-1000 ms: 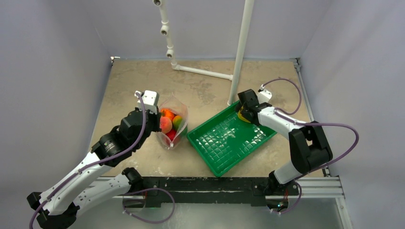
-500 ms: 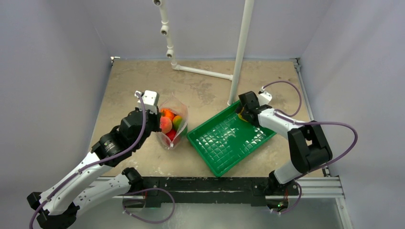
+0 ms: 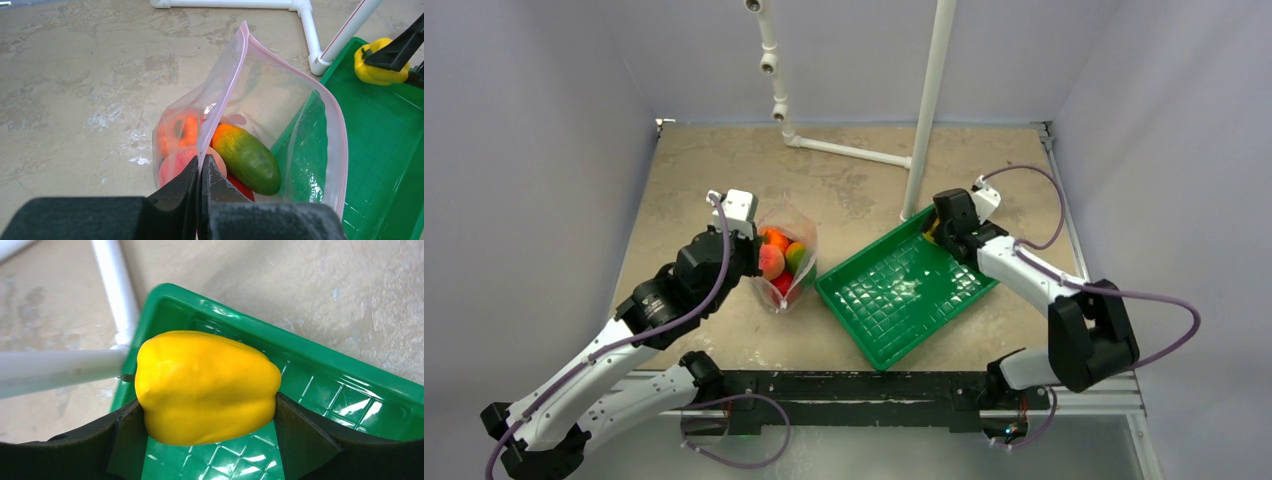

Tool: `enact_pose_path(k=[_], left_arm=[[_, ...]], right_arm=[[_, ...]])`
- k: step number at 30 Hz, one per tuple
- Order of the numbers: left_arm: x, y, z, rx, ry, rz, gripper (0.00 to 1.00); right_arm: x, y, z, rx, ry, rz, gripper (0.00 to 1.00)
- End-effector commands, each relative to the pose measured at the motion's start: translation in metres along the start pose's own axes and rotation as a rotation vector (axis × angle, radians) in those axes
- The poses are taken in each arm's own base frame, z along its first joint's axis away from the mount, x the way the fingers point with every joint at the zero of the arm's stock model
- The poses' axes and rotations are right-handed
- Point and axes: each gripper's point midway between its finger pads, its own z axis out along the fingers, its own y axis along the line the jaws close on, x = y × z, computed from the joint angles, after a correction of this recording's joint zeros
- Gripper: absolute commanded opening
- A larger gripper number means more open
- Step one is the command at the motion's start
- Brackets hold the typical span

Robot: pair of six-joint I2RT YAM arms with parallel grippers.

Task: Place the food in the zip-top bag and seal the zipper
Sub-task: Pick up the fake vegetable from the bin, then place the fake vegetable in the zipper food storage bag.

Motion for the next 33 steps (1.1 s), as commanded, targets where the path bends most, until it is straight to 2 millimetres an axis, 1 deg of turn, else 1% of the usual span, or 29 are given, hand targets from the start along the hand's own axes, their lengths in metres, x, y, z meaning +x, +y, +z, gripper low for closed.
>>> enact_pose_path(k=[1,5,8,10,14,18,21,23,24,27,29,33], left_arm=[[-0.007,-0.002,0.003,0.009,-0.03,-0.012,0.0],[-0.007,-0.003,0.003,0.01,-0.03,-0.011,0.0],[-0.007,-0.002,0.003,0.009,-0.03,-0.011,0.0],[-0.007,-0.002,0.002,0.009,-0.031,-0.011,0.0],[-0.007,-0.001,0.003,0.002,-0.03,-0.01,0.0],[-0.006,-0.001,0.003,0.0,-0.028,-0.009,0.0],[-0.006,0.0,0.003,-0.004,-0.029,-0.01,0.0],[-0.006,0.0,0.003,-0.007,-0.029,-0.011,0.0],[-0.006,0.0,0.003,-0.006,-0.029,-0.01,0.0],[-0.006,0.001,0.003,-0.009,-0.029,-0.01,0.0],[-0.006,0.001,0.003,-0.009,-0.029,-0.011,0.0],[-0.006,0.001,0.003,-0.009,-0.029,-0.01,0.0]], right_arm=[[-0.024,0.019,-0.029,-0.139,-0.048,-0.01,0.31],[-0.043,0.031,-0.062,-0.264,-0.084,-0.02,0.26],[-0.052,0.048,-0.091,-0.397,-0.096,-0.054,0.25],[-0.059,0.058,-0.112,-0.472,-0.109,-0.064,0.24],[-0.075,0.078,-0.161,-0.64,-0.143,-0.076,0.23],[-0.083,0.099,-0.206,-0.799,-0.16,-0.1,0.23],[-0.077,0.115,-0.233,-0.868,-0.158,-0.117,0.24],[-0.066,0.129,-0.249,-0.904,-0.141,-0.128,0.24],[-0.057,0.137,-0.26,-0.931,-0.124,-0.14,0.24],[-0.045,0.154,-0.281,-0.973,-0.104,-0.156,0.24],[-0.041,0.165,-0.297,-1.007,-0.104,-0.169,0.24],[-0.022,0.188,-0.32,-1.048,-0.085,-0.227,0.23]])
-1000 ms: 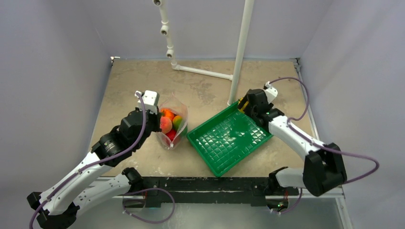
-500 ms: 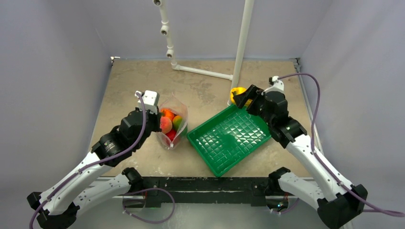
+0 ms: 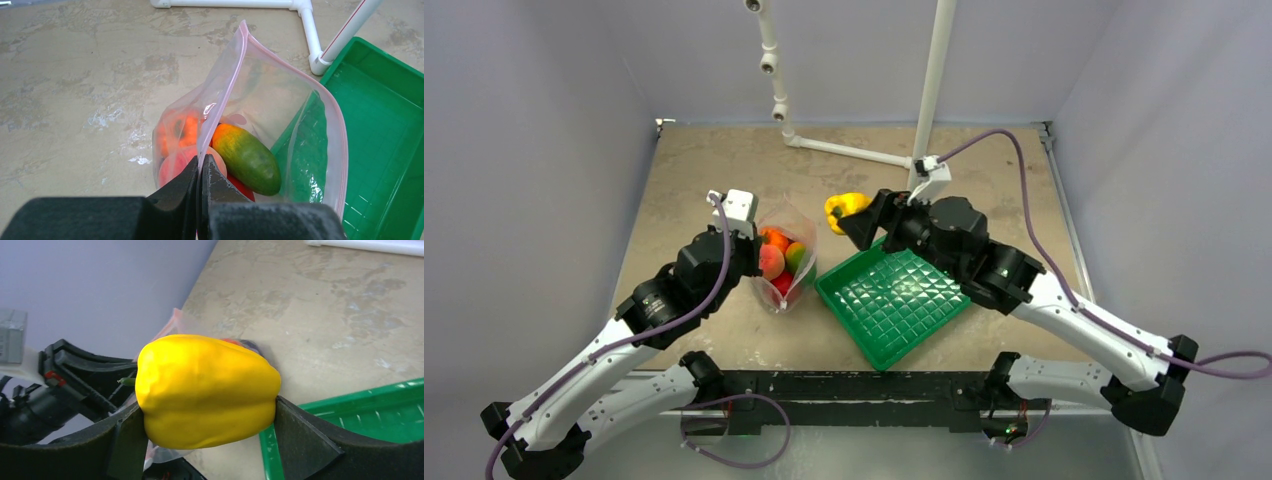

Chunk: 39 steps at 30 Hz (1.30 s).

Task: Place the food in the zip-top bag and seal the zipper
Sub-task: Place the fake vegetable in the zipper food storage bag.

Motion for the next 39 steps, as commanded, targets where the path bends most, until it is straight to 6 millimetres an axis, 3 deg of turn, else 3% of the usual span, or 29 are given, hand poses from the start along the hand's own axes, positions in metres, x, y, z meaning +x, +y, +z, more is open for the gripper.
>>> enact_pose_path(k=[1,5,11,20,30,35,39], left_arm=[[-0.006,0.001,0.003,-0.008,-0.03,-0.011,0.0],[-0.007,0.001,0.002,-0.01,-0.033,-0.011,0.0],[-0.007,0.001,0.002,-0.01,-0.034,-0.012,0.0],[-0.008,0.003,0.001,-0.011,-0.038,-0.014,0.0],[-0.009,0.003,-0.001,-0.01,-0.044,-0.018,0.0],[-0.009,0.002,0.0,-0.008,-0.042,-0.017,0.0],[-0.009,0.002,0.0,-0.007,-0.042,-0.017,0.0]], right_arm=[[-0.016,0.045,0.003,-0.047,-0.053,-0.034,0.23],[0.004,0.07,0.012,-0.018,-0.017,-0.082,0.24],[0.036,0.085,0.029,0.069,0.029,-0.17,0.26],[0.067,0.076,0.051,0.173,0.072,-0.238,0.32],[0.083,0.07,0.071,0.26,0.082,-0.271,0.73],[0.086,0.07,0.08,0.292,0.078,-0.282,0.88],[0.08,0.073,0.084,0.312,0.058,-0.275,0.94]])
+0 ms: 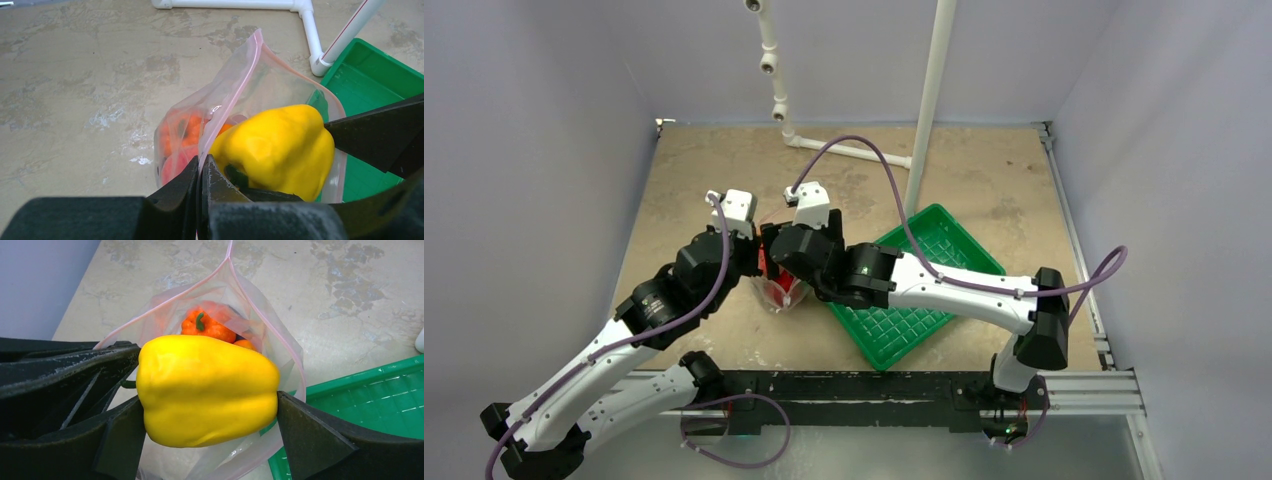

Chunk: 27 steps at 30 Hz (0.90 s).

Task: Place the food in the zip-top bag and seal the zipper
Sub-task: Place the fake vegetable in the zipper food storage bag.

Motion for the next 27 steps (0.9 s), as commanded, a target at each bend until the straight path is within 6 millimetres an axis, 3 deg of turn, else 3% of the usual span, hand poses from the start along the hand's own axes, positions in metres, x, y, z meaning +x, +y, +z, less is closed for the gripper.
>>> enact_pose_path(k=[1,27], left_arm=[[-0.009,0.001,0.0,-0.004,-0.041,-0.017,0.0],[-0.008,0.0,0.001,0.002,-0.037,-0.016,0.0]], right_arm=[[-0.032,0.002,-0.008,0.035,-0.073,0.062,0.96],[-0.053,0.011,-0.033,-0.08,-0.106,0.143,0.99]])
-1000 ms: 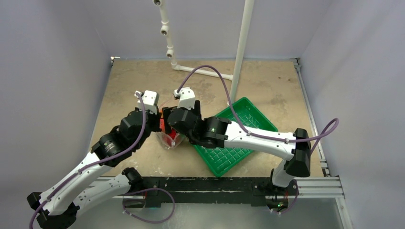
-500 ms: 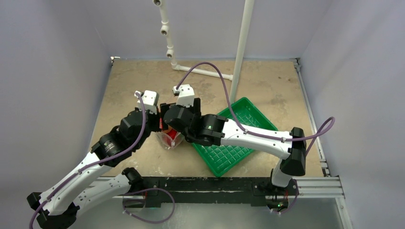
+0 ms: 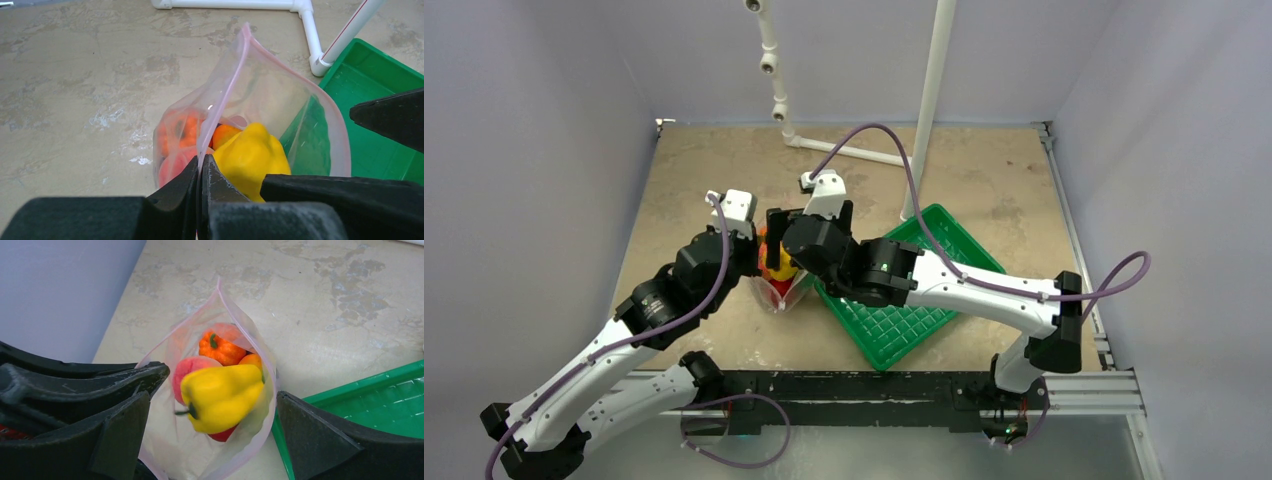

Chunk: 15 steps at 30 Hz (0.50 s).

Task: Place the food in the zip-top bag and seal the zipper
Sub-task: Place the fake vegetable in the zipper food storage bag, then adjust the zipper food storage bag at the center of the board.

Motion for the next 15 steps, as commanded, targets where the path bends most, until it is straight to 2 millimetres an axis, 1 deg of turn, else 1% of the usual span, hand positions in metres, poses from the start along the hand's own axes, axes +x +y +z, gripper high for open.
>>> enact_pose_path(k=[1,4,7,12,15], left_arm=[[-0.008,0.0,0.001,0.001,-0.036,-0.015,0.0],[-0.008,0.0,0.001,0.002,-0.035,-0.014,0.0],[-0.007,0.0,0.001,0.0,-0.034,-0.014,0.0],[-0.008,0.0,0.001,0.003,-0.036,-0.016,0.0],[-0.008,-0.001,0.001,0.004,-0.035,-0.015,0.0]], right_arm=[[-0.017,0.01,-0.013,-0.07,-0.033,0.048,0.99],[-0.014,0.009,-0.012,-0.066,-0.023,0.053,0.98],[-0.01,0.014,-0.016,-0.103,-0.006,0.055,0.95],[-0.003,0.024,-0.03,-0.169,0.019,0.074,0.89],[0.007,0.028,-0.04,-0.174,0.042,0.079,0.88]])
